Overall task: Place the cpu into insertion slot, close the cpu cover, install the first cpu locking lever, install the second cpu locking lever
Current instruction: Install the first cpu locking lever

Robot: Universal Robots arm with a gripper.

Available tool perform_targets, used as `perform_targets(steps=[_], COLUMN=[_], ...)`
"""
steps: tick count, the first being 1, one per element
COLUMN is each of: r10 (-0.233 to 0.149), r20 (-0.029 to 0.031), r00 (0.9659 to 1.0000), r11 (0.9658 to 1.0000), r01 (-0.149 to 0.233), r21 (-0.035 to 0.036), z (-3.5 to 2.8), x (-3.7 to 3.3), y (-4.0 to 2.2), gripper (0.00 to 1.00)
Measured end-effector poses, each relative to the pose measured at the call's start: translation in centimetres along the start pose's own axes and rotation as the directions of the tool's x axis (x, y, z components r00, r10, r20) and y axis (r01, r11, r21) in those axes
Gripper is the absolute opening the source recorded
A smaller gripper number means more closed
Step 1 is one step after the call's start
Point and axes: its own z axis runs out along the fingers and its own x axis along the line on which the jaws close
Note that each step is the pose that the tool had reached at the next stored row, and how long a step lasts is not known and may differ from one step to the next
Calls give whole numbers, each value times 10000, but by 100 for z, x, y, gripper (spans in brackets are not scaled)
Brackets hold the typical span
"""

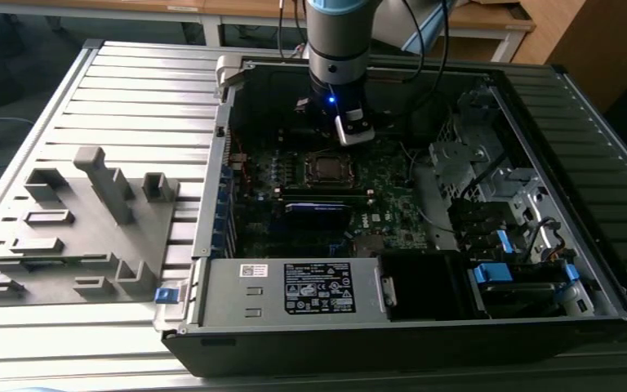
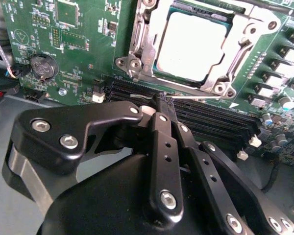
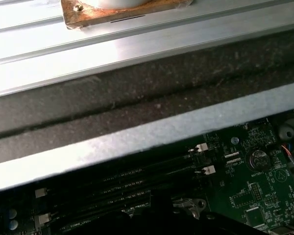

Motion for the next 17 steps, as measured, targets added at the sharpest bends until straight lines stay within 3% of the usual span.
perform_targets(steps=[4,7,17], r10=[-11,-36,-102], r20=[49,164,464], r00=[10000,9999,9989], r11=[10000,10000,9999], r01=[11,37,107], r21=[-12,-50,-98], z=[3,8,14], x=[4,19,57], y=[-1,-2,-8], gripper=[11,11,11])
